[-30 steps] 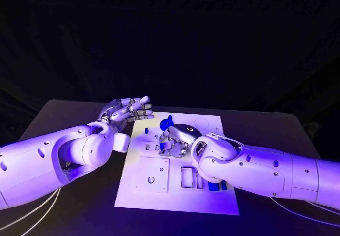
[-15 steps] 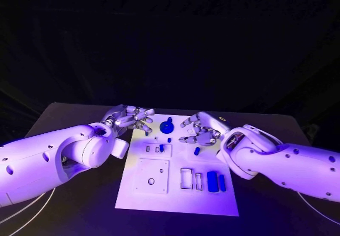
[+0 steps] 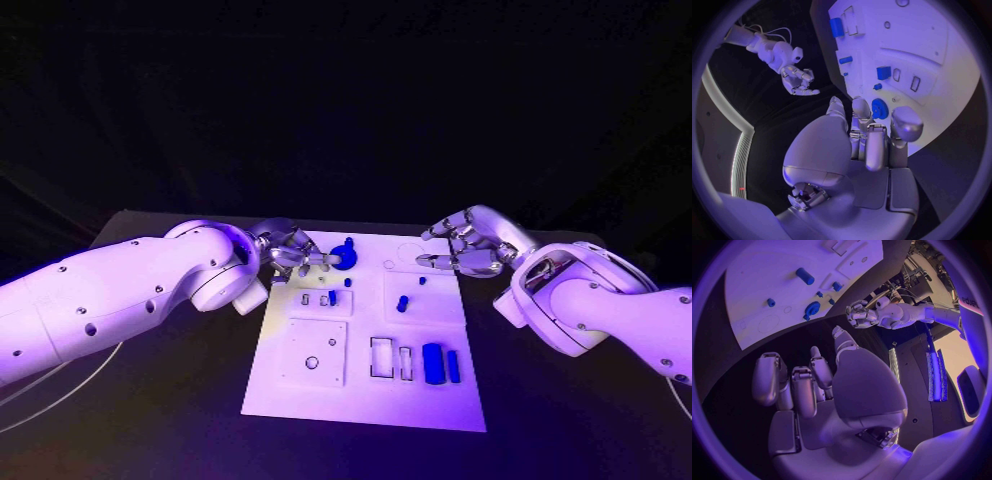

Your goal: Assemble the parts on the task board

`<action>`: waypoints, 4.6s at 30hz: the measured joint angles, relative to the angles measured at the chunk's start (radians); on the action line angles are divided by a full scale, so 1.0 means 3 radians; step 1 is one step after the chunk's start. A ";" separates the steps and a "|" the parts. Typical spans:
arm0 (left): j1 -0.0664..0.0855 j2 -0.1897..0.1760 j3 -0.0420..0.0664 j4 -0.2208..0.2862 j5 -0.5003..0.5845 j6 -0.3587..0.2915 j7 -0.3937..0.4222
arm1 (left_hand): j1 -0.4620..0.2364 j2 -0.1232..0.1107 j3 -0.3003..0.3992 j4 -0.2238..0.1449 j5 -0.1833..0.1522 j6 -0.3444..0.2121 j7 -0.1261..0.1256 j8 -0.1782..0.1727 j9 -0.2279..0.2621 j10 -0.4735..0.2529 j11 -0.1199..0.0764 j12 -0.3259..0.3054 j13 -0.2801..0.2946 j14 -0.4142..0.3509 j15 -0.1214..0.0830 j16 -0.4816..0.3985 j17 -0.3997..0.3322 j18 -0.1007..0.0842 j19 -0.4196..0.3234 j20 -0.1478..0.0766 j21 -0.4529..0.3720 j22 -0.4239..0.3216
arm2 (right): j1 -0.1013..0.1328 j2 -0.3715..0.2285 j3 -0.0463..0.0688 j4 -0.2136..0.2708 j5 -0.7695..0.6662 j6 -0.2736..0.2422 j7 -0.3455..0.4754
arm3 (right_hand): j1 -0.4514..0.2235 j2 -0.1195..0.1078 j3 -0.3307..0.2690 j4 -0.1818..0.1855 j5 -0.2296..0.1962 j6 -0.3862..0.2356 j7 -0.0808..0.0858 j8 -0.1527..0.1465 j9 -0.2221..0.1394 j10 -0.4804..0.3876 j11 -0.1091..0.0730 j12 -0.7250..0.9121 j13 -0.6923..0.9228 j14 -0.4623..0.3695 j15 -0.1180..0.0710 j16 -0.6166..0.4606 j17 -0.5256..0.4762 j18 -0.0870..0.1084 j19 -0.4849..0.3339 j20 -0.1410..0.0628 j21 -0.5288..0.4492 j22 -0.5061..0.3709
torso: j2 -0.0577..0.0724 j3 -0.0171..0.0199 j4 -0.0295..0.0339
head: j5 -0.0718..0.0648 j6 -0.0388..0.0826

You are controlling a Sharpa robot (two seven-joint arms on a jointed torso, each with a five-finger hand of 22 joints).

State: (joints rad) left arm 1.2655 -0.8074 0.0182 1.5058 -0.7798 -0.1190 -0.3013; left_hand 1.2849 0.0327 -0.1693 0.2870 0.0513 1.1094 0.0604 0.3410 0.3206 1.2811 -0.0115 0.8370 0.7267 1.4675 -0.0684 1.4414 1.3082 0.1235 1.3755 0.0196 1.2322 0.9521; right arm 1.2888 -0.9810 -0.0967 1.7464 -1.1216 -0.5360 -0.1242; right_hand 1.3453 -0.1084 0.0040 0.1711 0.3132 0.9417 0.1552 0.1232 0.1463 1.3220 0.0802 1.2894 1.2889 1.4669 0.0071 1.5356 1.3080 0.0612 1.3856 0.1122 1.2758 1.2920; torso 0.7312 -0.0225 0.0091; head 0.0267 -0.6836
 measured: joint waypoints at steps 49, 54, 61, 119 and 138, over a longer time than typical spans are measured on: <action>0.0163 0.0758 -0.0104 -0.0547 -0.0974 0.1058 -0.1311 | -0.0447 -0.0158 -0.0088 0.0010 0.0001 -0.0214 -0.0059 0.0431 0.0610 0.0053 -0.0052 0.0800 0.0890 -0.0008 -0.0039 0.0000 -0.0002 -0.0136 0.0242 -0.0052 0.0489 0.0825 | 0.0007 -0.0001 -0.0001 -0.0115 0.0124 0.0024 -0.0057 | -0.0001 0.0028 -0.0040 0.0023 0.0114 0.0009 -0.0009 0.0026 -0.0002 0.0001 -0.0023 0.0001 -0.0012 -0.0001 -0.0025 -0.0013 -0.0002 0.0000 -0.0012 -0.0012 -0.0014 -0.0004 | -0.0016 0.0013 0.0001 | 0.0025 -0.0112; 0.0163 0.0770 -0.0109 -0.0554 -0.0973 0.1101 -0.1315 | -0.0396 -0.0107 -0.0061 0.0000 0.0001 -0.0226 -0.0070 0.0448 0.0635 0.0065 -0.0064 0.0825 0.0908 0.0001 -0.0048 0.0000 -0.0002 -0.0136 0.0252 -0.0042 0.0502 0.0848 | 0.0007 0.0000 -0.0001 -0.0118 0.0124 0.0027 -0.0060 | -0.0001 0.0027 -0.0040 0.0023 0.0116 0.0019 -0.0019 0.0026 -0.0002 0.0001 -0.0023 0.0001 -0.0012 -0.0001 -0.0025 -0.0013 -0.0002 0.0000 -0.0012 -0.0012 -0.0014 -0.0007 | -0.0016 0.0014 0.0000 | 0.0027 -0.0115; 0.0162 0.0794 -0.0114 -0.0565 -0.0973 0.1144 -0.1317 | -0.0345 -0.0056 -0.0032 -0.0010 0.0001 -0.0226 -0.0070 0.0462 0.0661 0.0065 -0.0064 0.0825 0.0920 0.0001 -0.0048 0.0000 -0.0002 -0.0135 0.0252 -0.0042 0.0501 0.0860 | 0.0007 0.0002 -0.0002 -0.0118 0.0125 0.0032 -0.0063 | -0.0001 0.0027 -0.0040 0.0023 0.0116 0.0019 -0.0019 0.0039 -0.0002 0.0000 -0.0023 0.0001 -0.0012 -0.0001 -0.0025 -0.0013 -0.0002 0.0000 -0.0012 -0.0012 -0.0026 -0.0007 | -0.0013 0.0014 -0.0002 | 0.0024 -0.0115; 0.0164 0.0339 -0.0106 -0.0248 -0.0774 0.0857 -0.1316 | -0.0065 -0.0497 0.2147 -0.0083 0.0002 -0.0375 -0.0088 0.0463 0.0922 0.0047 -0.0081 0.0617 0.0813 -0.0012 -0.0082 -0.0029 -0.0001 -0.0129 0.0251 -0.0066 0.0540 0.0941 | 0.0000 0.0032 -0.0005 -0.0163 0.0129 0.0118 -0.0085 | 0.0038 0.0067 -0.0050 0.0032 0.0349 0.0019 -0.0019 0.0065 -0.0004 0.0013 -0.0035 0.0014 -0.0017 -0.0001 -0.0024 -0.0026 0.0000 0.0000 0.0001 -0.0024 -0.0052 -0.0013 | -0.0011 0.0015 0.0007 | 0.0076 -0.0136; 0.0159 0.0253 -0.0105 -0.0221 -0.0779 0.0891 -0.1319 | -0.0159 -0.0535 0.2255 -0.0136 -0.0001 -0.0374 -0.0086 0.0464 0.0950 0.0057 -0.0091 0.0617 0.0813 -0.0013 -0.0082 -0.0044 -0.0002 -0.0129 0.0251 -0.0066 0.0540 0.0954 | -0.0003 0.0033 -0.0006 -0.0170 0.0133 0.0128 -0.0087 | 0.0039 0.0067 -0.0049 0.0032 0.0349 0.0019 -0.0019 0.0065 -0.0004 0.0013 -0.0035 0.0014 -0.0017 -0.0001 -0.0024 -0.0026 -0.0001 0.0000 0.0001 -0.0024 -0.0052 -0.0013 | -0.0007 0.0012 0.0001 | 0.0098 -0.0155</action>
State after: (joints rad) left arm 1.3131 -0.7315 -0.0134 1.4397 -1.0134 0.1484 -0.6969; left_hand 1.2373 -0.1278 0.5072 0.2462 0.0509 0.9972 0.0346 0.4803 0.6056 1.2984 -0.0387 1.0220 0.9706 1.4637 -0.0929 1.4282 1.3076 0.0848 1.4508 -0.0002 1.3941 1.2384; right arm 1.2879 -0.9710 -0.0984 1.6955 -1.0817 -0.4975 -0.1502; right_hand 1.3568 -0.0884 -0.0108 0.1807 0.4178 0.9473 0.1495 0.1427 0.1452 1.3258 0.0697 1.2935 1.2839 1.4665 -0.0002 1.5279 1.3077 0.0611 1.3858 0.1050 1.2600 1.2881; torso 0.7291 -0.0189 0.0093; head 0.0562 -0.7302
